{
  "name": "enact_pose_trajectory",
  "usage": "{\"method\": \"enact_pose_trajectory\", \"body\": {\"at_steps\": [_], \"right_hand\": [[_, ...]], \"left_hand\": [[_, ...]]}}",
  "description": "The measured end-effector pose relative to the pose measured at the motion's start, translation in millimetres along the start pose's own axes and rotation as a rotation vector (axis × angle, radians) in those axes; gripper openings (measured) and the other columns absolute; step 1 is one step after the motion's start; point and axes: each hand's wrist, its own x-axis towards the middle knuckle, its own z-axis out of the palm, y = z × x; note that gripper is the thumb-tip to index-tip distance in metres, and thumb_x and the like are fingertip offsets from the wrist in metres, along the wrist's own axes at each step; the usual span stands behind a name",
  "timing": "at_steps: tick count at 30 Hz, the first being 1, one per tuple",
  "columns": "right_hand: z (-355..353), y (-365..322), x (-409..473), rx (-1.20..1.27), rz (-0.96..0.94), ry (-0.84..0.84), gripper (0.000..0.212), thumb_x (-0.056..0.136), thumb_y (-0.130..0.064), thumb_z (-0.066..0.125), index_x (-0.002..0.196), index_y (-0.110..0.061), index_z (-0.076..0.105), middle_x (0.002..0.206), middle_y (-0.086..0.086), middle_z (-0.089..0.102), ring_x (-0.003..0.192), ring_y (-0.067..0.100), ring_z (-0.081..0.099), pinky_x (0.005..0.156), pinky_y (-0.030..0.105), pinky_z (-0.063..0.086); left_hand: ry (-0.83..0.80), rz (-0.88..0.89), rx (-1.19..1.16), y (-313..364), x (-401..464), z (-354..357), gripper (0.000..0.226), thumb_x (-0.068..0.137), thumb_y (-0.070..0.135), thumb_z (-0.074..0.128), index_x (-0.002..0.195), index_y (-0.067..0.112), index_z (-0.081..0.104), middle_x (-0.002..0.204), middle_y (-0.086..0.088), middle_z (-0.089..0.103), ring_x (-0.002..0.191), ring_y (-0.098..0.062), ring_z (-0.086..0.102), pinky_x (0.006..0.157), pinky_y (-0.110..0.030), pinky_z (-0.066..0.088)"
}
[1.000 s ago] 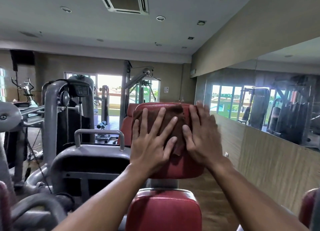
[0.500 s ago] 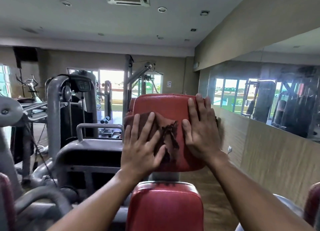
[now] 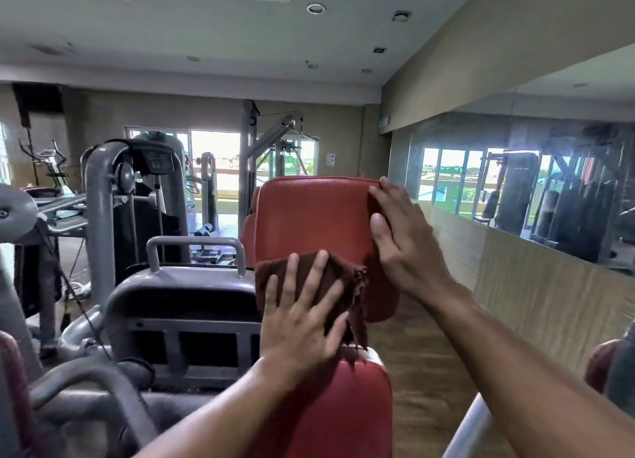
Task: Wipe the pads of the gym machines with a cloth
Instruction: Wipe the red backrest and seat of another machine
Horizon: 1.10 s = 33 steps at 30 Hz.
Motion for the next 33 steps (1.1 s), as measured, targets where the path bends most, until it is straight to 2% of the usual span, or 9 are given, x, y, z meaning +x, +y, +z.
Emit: {"method": "enact_pose_trajectory", "body": {"at_steps": [4,7,9,13,16,19,22,29,33], "right_hand": [[7,-18,-5,0.162,0.046,0.218,0.047,0.102,-0.032,0.035,0.145,-0.019,0.045,0.155,0.003,0.042,0.146,0.02,0.033,0.117,0.054,0.027],[16,-30,-16,0.261,0.069,0.538,0.044,0.101,-0.027,0.035,0.138,-0.007,0.048,0.144,0.015,0.048,0.137,0.028,0.042,0.112,0.05,0.034],[24,-35,-29,0.297,0.074,0.675,0.047,0.101,-0.026,0.035,0.137,0.002,0.045,0.139,0.02,0.047,0.132,0.029,0.043,0.112,0.046,0.034],[59,-36,-56,0.242,-0.059,0.418,0.058,0.106,-0.043,0.026,0.141,0.0,0.04,0.147,0.018,0.041,0.142,0.027,0.035,0.117,0.045,0.029],[71,-20,-41,-0.002,-0.067,0.272,0.063,0.105,-0.05,0.018,0.149,-0.011,0.038,0.159,0.009,0.032,0.151,0.021,0.019,0.12,0.048,0.024],[57,-10,-6,-0.299,0.037,0.282,0.061,0.101,-0.051,0.027,0.156,-0.025,0.027,0.166,0.005,0.017,0.154,0.025,0.008,0.121,0.052,0.015],[53,-6,4,-0.467,0.018,0.28,0.065,0.098,-0.053,0.034,0.158,-0.029,0.022,0.167,0.006,0.012,0.154,0.031,0.005,0.121,0.053,0.007],[56,22,-38,-0.639,-0.271,0.206,0.063,0.095,-0.057,0.047,0.153,-0.037,0.032,0.165,0.009,0.02,0.153,0.035,0.013,0.117,0.057,0.019],[71,14,-53,-0.556,-0.133,0.251,0.064,0.094,-0.055,0.049,0.153,-0.035,0.033,0.165,0.01,0.018,0.152,0.039,0.01,0.117,0.059,0.016]], "left_hand": [[-0.073,0.143,-0.054,11,63,-23,0.069,0.083,0.053,0.044,0.15,0.038,0.032,0.165,0.005,0.015,0.153,-0.027,0.009,0.119,-0.049,0.007],[-0.155,0.19,-0.14,9,100,-35,0.079,0.089,0.053,0.038,0.156,0.035,0.0,0.166,0.011,-0.005,0.152,-0.019,-0.014,0.118,-0.043,-0.012],[-0.221,0.192,-0.264,3,106,-43,0.085,0.092,0.048,0.047,0.158,0.029,-0.004,0.165,0.012,-0.014,0.149,-0.012,-0.022,0.116,-0.036,-0.019],[-0.28,0.183,-0.688,-17,114,-61,0.091,0.089,0.008,0.057,0.158,0.017,-0.002,0.165,0.004,-0.013,0.15,-0.005,-0.013,0.116,-0.023,-0.012],[-0.104,0.161,-0.726,-43,111,-66,0.087,0.079,-0.013,0.05,0.157,0.006,0.016,0.165,-0.01,0.012,0.15,-0.009,0.01,0.121,-0.02,0.01],[-0.008,0.164,-0.489,-74,97,-52,0.074,0.092,0.011,0.051,0.157,0.013,0.016,0.165,-0.006,0.015,0.153,-0.018,0.011,0.121,-0.043,0.025],[-0.032,0.201,-0.176,-83,88,-39,0.068,0.101,0.041,0.036,0.158,0.015,0.01,0.167,-0.003,0.005,0.153,-0.016,-0.001,0.122,-0.044,0.019],[0.049,0.225,0.014,-81,85,-30,0.068,0.101,0.044,0.03,0.158,0.01,0.015,0.166,-0.009,0.009,0.153,-0.022,0.006,0.122,-0.043,0.017],[0.076,0.231,0.024,-81,85,-28,0.065,0.101,0.042,0.029,0.157,0.01,0.017,0.165,-0.008,0.012,0.153,-0.023,0.008,0.122,-0.044,0.016]]}}
